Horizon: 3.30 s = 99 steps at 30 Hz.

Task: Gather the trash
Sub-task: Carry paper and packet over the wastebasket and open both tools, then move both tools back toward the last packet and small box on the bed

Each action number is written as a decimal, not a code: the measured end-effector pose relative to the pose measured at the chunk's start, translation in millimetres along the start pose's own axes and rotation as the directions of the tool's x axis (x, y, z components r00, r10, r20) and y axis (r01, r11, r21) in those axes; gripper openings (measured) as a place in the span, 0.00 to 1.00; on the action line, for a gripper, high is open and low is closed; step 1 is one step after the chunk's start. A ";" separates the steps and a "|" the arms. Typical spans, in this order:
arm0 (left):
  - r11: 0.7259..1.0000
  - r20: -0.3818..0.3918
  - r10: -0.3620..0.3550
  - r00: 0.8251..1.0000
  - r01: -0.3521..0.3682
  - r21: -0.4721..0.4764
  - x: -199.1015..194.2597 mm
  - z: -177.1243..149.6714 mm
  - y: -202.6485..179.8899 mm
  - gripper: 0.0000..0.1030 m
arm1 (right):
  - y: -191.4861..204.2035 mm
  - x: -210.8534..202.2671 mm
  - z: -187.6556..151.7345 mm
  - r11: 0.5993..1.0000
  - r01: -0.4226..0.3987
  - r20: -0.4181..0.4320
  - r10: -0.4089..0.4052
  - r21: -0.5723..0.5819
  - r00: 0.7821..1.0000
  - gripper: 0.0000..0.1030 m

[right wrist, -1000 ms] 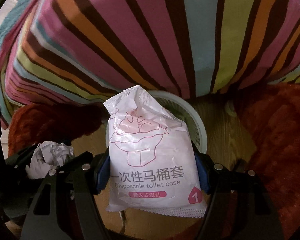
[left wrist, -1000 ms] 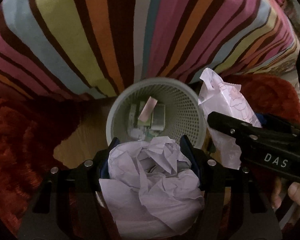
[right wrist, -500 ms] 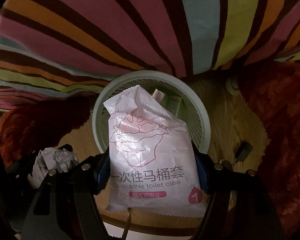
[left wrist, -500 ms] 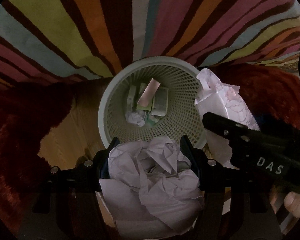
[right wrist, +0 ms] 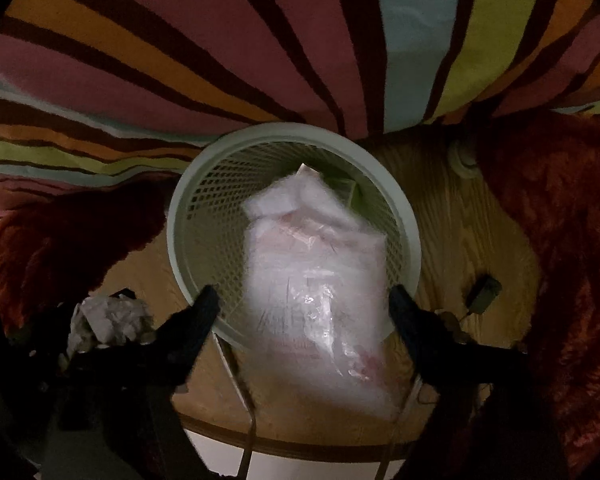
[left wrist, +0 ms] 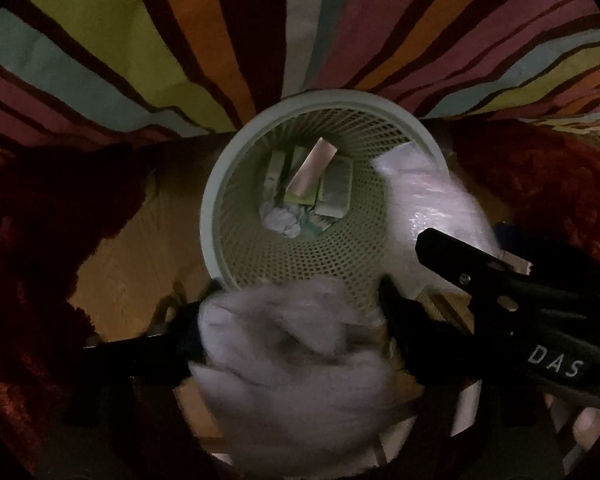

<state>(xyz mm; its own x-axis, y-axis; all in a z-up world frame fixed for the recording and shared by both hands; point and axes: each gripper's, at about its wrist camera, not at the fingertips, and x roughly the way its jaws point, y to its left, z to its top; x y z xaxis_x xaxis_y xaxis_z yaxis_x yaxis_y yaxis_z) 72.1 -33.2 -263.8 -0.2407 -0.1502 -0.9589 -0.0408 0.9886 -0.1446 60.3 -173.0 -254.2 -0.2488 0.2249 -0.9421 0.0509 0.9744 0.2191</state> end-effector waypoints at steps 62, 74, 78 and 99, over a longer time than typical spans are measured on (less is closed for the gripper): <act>0.999 0.555 0.030 0.831 -0.032 -0.007 -147.8 -37.0 6.4 0.83 | 12.2 -180.3 -32.2 0.980 -0.095 0.610 0.183 -0.173 0.771 0.82; 0.998 0.702 0.062 0.710 -0.028 -0.060 -222.1 -5.9 6.3 0.83 | 10.8 -262.4 4.4 0.962 -0.132 0.762 0.269 -0.238 0.588 0.93; 0.998 0.720 0.061 0.692 -0.019 -0.067 -237.6 10.2 4.7 0.83 | 8.5 -274.0 17.8 0.962 -0.131 0.783 0.270 -0.239 0.560 0.93; 0.995 0.733 0.037 0.679 0.044 -0.091 -260.2 118.5 -15.7 0.83 | 21.8 -309.6 106.8 0.960 0.025 0.837 0.230 -0.279 0.497 0.93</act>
<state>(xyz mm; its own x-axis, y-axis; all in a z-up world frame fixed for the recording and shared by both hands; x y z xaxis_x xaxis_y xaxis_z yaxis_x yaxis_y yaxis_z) 250.4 -9.1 -40.9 0.5463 -0.0622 -0.8352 -0.1390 0.9767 -0.1637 241.8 -220.7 15.2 0.6974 0.3412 -0.6302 -0.2270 0.9393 0.2574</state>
